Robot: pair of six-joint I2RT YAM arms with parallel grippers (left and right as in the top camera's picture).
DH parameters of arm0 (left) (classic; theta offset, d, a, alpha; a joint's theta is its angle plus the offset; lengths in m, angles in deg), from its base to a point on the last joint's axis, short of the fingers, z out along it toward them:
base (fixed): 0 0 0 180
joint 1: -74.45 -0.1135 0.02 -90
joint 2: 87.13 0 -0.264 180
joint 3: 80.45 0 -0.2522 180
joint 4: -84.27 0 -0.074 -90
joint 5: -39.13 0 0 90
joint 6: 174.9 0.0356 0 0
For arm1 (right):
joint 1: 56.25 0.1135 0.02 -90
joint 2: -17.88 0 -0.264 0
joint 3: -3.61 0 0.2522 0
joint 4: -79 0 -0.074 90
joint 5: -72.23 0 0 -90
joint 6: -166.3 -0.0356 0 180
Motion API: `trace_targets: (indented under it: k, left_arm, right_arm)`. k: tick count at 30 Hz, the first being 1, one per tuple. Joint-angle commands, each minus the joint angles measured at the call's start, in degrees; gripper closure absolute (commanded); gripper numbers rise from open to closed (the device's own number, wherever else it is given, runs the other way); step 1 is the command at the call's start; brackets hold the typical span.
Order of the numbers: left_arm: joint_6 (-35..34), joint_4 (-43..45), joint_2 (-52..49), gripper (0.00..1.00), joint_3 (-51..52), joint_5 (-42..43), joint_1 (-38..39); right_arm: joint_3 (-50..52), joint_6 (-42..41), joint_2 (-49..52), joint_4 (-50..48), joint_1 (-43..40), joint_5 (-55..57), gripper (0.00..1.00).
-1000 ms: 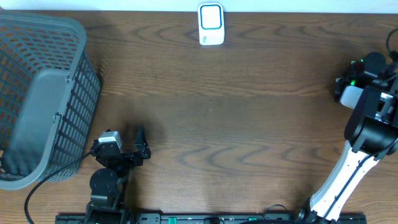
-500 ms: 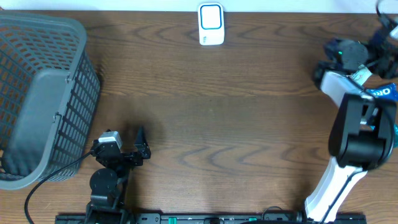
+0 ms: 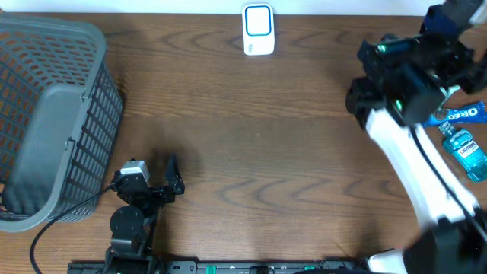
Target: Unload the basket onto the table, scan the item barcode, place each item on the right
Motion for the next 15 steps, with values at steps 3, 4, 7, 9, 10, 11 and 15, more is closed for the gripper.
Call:
trace_targets:
  k: [3, 4, 7, 9, 10, 11, 15]
  left_arm:
    - [-0.3, -0.9, 0.1, 0.02, 1.8, -0.3, -0.2]
    - [-0.3, -0.9, 0.1, 0.02, 1.8, -0.3, -0.2]
    - [-0.3, -0.9, 0.1, 0.02, 1.8, -0.3, -0.2]
    - [-0.3, -0.9, 0.1, 0.02, 1.8, -0.3, -0.2]
    - [-0.3, -0.9, 0.1, 0.02, 1.8, -0.3, -0.2]
    - [-0.3, -0.9, 0.1, 0.02, 1.8, -0.3, -0.2]
    - [-0.3, -0.9, 0.1, 0.02, 1.8, -0.3, -0.2]
  right_arm:
    - [-0.6, 10.2, -12.7, 9.6, 11.0, -0.5, 0.01]
    - [-0.6, 11.2, -14.1, 12.0, 12.7, -0.5, 0.01]
    - [-0.6, 14.9, -18.5, 18.0, 19.2, -0.5, 0.01]
    - [-0.6, 18.9, -22.1, 19.4, 26.0, -0.5, 0.01]
    - [-0.6, 19.0, -23.3, 19.1, 28.2, -0.5, 0.01]
    - [-0.6, 18.9, -24.4, 18.6, 30.4, -0.5, 0.01]
    - [-0.5, 18.5, -28.2, 14.1, 41.7, -0.5, 0.01]
